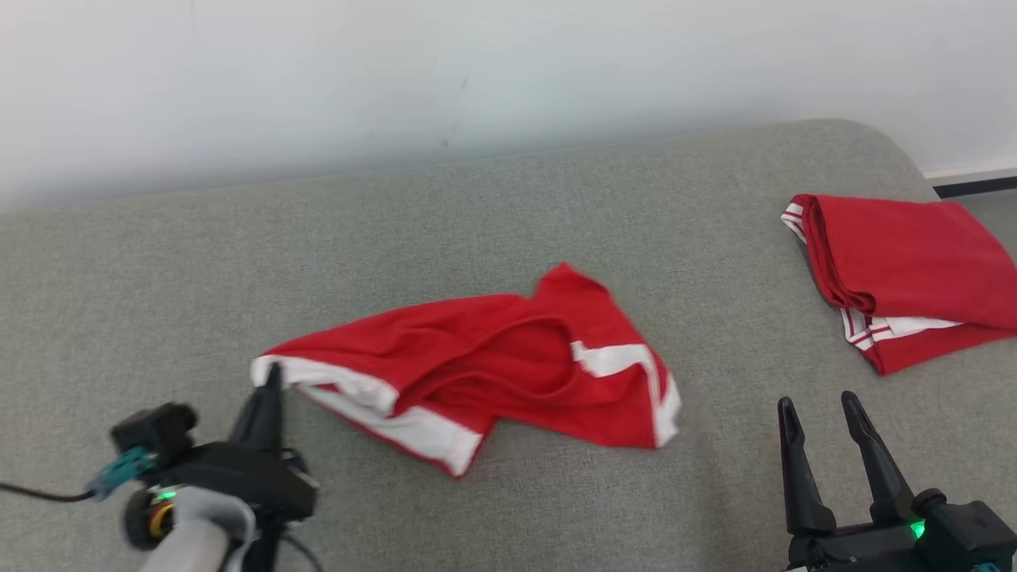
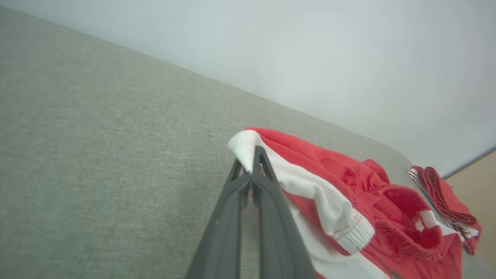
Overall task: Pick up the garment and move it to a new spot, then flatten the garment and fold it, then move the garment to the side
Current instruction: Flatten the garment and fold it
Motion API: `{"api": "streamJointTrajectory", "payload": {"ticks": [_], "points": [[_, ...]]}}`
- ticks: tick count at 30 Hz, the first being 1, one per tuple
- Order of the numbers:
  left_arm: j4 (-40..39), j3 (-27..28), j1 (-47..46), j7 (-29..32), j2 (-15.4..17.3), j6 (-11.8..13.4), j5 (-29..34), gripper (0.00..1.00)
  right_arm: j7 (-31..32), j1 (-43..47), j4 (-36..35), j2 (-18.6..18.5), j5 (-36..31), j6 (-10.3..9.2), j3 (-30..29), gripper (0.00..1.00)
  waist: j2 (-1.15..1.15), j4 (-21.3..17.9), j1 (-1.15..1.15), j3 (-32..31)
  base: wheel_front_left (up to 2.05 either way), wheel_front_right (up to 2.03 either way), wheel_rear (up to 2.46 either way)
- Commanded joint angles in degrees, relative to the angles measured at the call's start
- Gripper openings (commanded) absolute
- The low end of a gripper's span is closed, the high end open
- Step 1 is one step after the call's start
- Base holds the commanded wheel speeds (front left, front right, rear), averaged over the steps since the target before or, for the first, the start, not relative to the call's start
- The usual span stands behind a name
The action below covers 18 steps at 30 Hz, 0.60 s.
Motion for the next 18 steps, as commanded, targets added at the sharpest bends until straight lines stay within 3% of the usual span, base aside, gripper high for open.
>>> {"api": "streamJointTrajectory", "payload": {"ticks": [1,3,4,6,7,12,15,18], "points": [[-0.2,1.1,1.2,-0.2,0.8,0.5,1.5,0.00,0.0,0.4,-0.1,-0.3,-0.1,-0.16,-0.1,1.00,0.00,0.3,0.00,-0.3,0.00,0.00,0.00],[-0.3,3.4,2.4,-0.2,2.4,1.6,4.2,0.00,0.0,0.6,-0.1,-0.5,-0.1,-0.16,-0.2,1.00,0.00,0.4,0.00,-0.4,0.00,0.00,0.00],[-0.1,4.5,3.1,-0.2,2.9,2.4,5.2,0.06,0.0,0.6,-0.1,-0.6,-0.1,-0.16,-0.1,1.00,0.00,0.4,0.00,-0.6,0.00,0.00,0.00],[-0.1,6.4,3.9,-0.2,3.6,3.9,7.3,0.47,0.0,0.6,0.0,-0.8,-0.1,-0.16,0.1,1.00,0.00,0.4,0.00,-0.8,0.00,0.00,0.00],[-0.8,8.0,4.0,-0.2,3.6,4.4,7.9,1.00,0.0,0.6,0.0,-0.8,0.0,-0.16,0.1,1.00,0.00,0.3,0.00,-0.9,0.00,0.00,0.00],[-8.7,12.6,4.5,-0.2,1.6,7.3,14.9,1.00,0.0,0.8,-0.1,-0.7,0.1,-0.16,-0.1,1.00,0.00,0.3,0.00,-0.9,0.00,0.00,0.00],[-13.0,10.7,4.2,-0.1,-0.7,7.8,17.4,1.00,0.0,0.6,0.1,-0.5,0.1,-0.16,0.2,1.00,0.00,0.0,0.00,-0.8,0.00,0.00,0.00],[-15.2,6.7,2.7,3.6,-3.9,7.3,17.6,1.00,0.0,-0.2,0.2,-0.3,0.1,-0.16,0.5,1.00,0.00,-0.3,0.00,-0.4,0.00,0.00,0.00]]}}
